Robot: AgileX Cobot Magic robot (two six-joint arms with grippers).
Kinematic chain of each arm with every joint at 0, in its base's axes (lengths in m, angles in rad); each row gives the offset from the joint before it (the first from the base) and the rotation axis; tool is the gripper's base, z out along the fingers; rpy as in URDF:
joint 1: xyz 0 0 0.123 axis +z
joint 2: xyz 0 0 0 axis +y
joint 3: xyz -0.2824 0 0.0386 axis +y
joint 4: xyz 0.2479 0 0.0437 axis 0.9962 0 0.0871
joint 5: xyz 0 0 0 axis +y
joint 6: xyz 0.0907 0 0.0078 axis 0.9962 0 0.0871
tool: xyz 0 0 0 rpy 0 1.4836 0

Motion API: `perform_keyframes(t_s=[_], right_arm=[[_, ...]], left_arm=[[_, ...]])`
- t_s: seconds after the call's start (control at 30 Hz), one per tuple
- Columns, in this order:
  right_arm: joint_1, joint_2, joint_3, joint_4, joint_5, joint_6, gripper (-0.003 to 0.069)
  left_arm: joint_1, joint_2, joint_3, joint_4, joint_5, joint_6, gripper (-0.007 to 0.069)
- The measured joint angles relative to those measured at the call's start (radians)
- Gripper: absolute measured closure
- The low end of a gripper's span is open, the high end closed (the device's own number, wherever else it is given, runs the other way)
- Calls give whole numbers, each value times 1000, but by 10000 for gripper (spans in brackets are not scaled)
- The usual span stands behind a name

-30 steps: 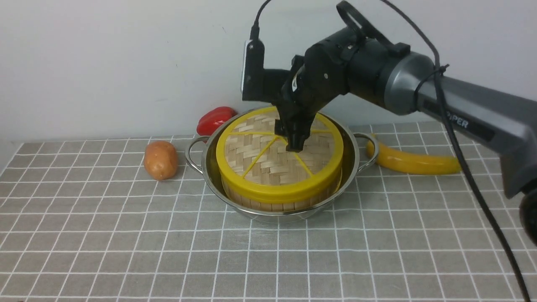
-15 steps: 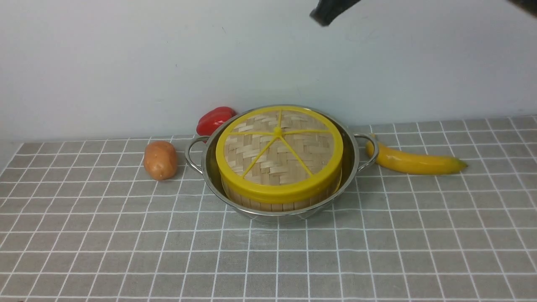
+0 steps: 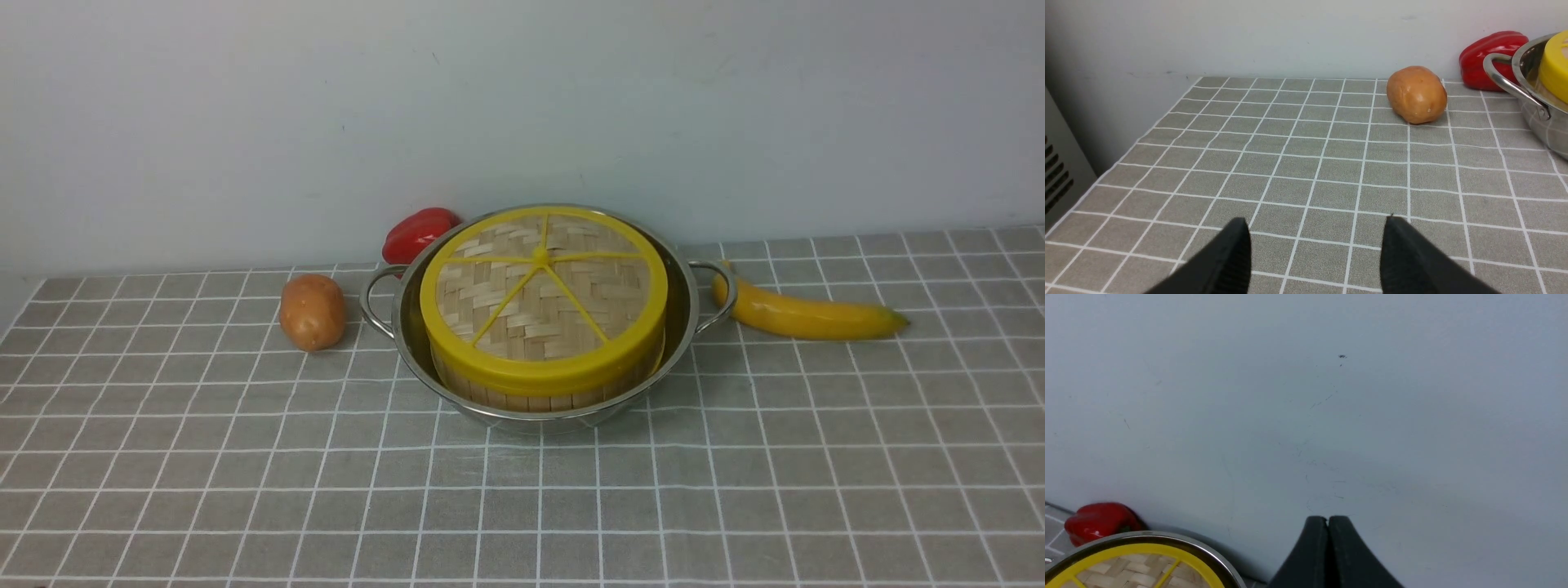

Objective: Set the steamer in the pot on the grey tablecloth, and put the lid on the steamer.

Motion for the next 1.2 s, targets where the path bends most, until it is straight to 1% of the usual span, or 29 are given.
perform_keyframes(t_s=[0.13, 0.27, 0.33, 0.47, 0.5, 0.6, 0.63, 0.67, 0.73, 0.8, 0.87, 1.0, 1.07, 1.1, 1.13, 1.2], right_arm=[[0, 0, 0, 0, 9, 3, 655], [0, -8, 0, -7, 99, 20, 644], [0, -15, 0, -6, 107, 32, 641], [-15, -81, 10, 82, 39, 110, 628], [-16, -85, 10, 88, 35, 110, 627], [-59, -168, 72, 214, -32, 193, 617], [-62, -173, 84, 220, -43, 201, 617], [-88, -212, 139, 279, -94, 232, 613], [-114, -244, 227, 341, -186, 265, 609], [-128, -264, 277, 381, -240, 283, 604], [-151, -304, 409, 450, -398, 300, 598], [-178, -366, 602, 525, -613, 306, 589], [-188, -385, 653, 549, -729, 307, 585], [-189, -386, 658, 556, -758, 307, 582], [-190, -386, 654, 568, -825, 307, 578], [-190, -385, 642, 577, -860, 307, 574]], left_arm=[[0, 0, 0, 0, 0, 0, 224], [0, 0, 0, 0, 0, 0, 224], [0, 0, 0, 0, 0, 0, 224], [0, 0, 0, 0, 0, 0, 224], [0, 0, 0, 0, 0, 0, 224], [0, 0, 0, 0, 0, 0, 224], [0, 0, 0, 0, 0, 0, 224], [0, 0, 0, 0, 0, 0, 224], [0, 0, 0, 0, 0, 0, 224], [0, 0, 0, 0, 0, 0, 224], [0, 0, 0, 0, 0, 0, 224], [0, 0, 0, 0, 0, 0, 224], [0, 0, 0, 0, 0, 0, 224], [0, 0, 0, 0, 0, 0, 224], [0, 0, 0, 0, 0, 0, 224], [0, 0, 0, 0, 0, 0, 224]])
